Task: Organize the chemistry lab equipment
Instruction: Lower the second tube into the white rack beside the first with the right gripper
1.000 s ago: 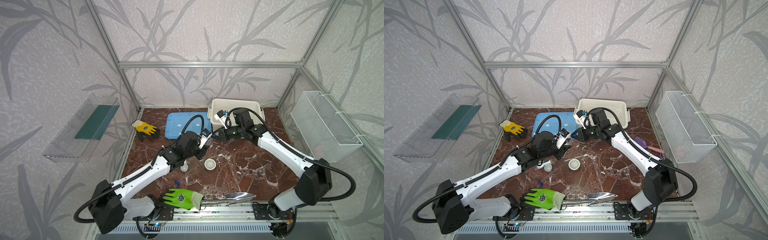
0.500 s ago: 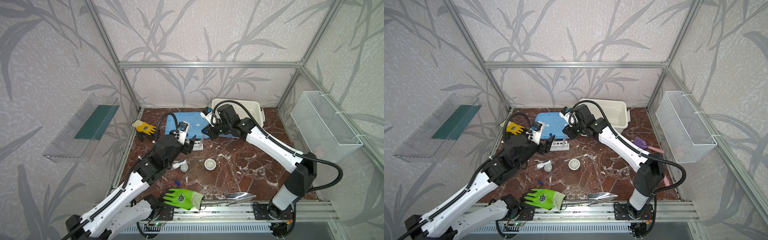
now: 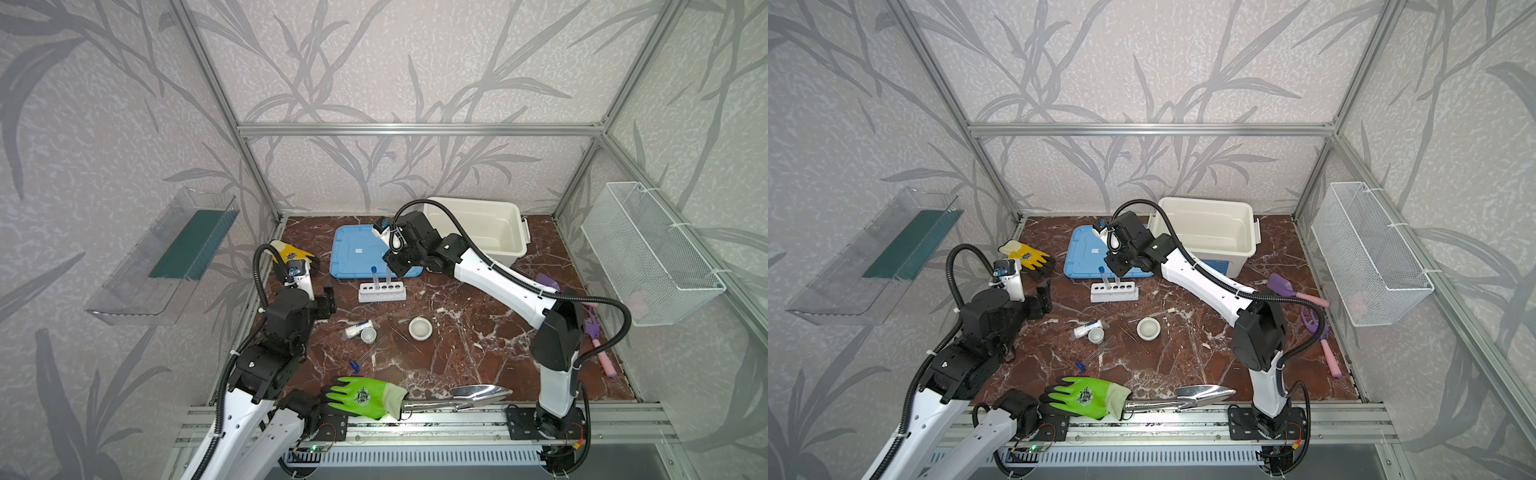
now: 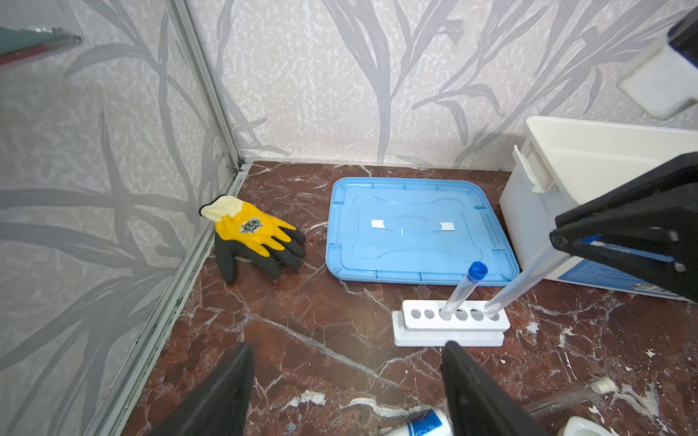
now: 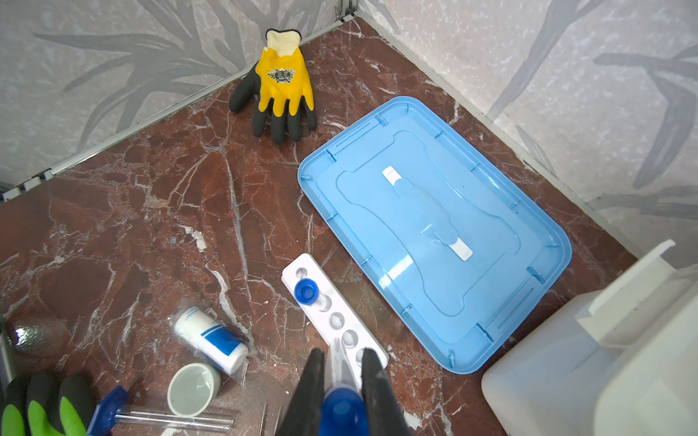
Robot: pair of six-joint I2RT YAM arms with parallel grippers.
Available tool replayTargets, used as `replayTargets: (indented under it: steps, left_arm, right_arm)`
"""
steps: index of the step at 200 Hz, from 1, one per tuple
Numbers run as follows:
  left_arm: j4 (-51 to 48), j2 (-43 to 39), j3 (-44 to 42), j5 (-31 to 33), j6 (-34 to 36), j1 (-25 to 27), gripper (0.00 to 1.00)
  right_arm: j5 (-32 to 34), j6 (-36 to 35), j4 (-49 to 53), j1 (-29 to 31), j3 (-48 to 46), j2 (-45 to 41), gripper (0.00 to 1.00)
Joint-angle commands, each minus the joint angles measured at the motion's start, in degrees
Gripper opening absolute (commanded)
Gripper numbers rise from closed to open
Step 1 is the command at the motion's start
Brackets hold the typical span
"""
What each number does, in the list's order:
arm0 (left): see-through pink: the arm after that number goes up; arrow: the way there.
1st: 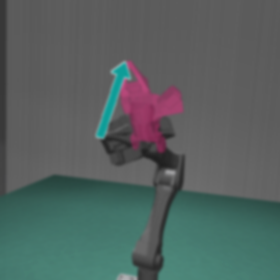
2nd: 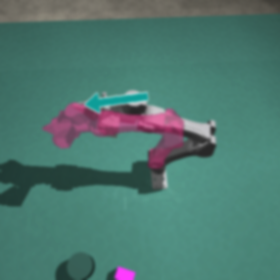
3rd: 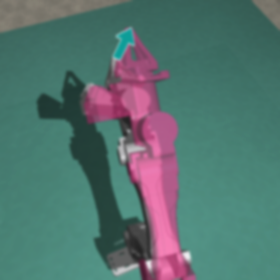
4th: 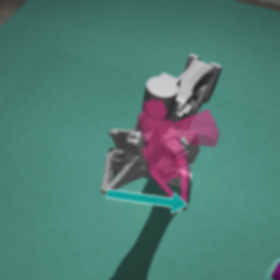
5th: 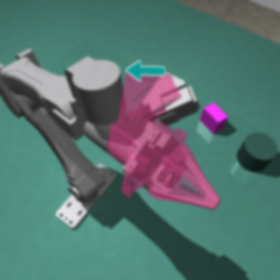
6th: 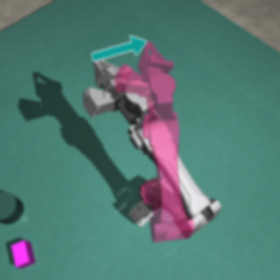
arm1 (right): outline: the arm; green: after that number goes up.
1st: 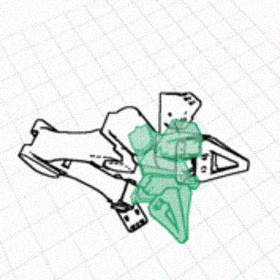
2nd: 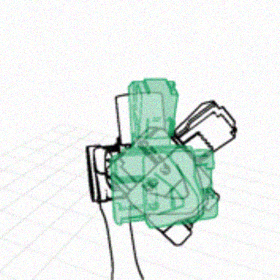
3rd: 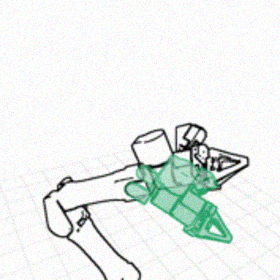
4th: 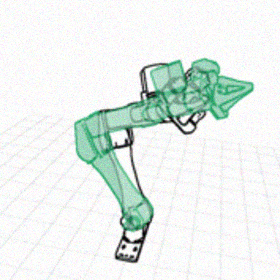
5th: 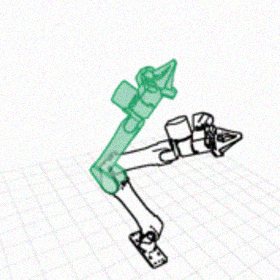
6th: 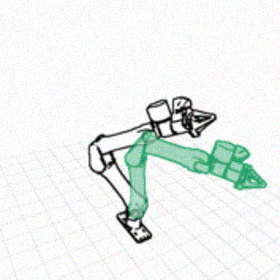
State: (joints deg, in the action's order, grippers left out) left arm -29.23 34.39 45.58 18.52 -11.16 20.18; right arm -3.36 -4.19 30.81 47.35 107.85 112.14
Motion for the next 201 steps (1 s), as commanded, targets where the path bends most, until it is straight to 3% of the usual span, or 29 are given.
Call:
replayTargets:
  steps: [1,59,201]
  left_arm:
    - [-0.73,-0.89,-0.58,1.32,-1.76,-1.12,0.78]
    - [0.64,-0.72,-0.84,-3.62,-1.89,-4.58,0.78]
    - [1.2,-0.99,-1.31,-5.42,-2.34,-5.66,0.78]
  right_arm:
    - [2.19,-1.06,-0.6,0.8,3.27,1.88,0.14]
    - [3.5,-2.01,0.15,2.26,4.34,4.05,0.14]
    - [5.11,-1.35,-3.22,2.94,0.45,4.92,0.14]
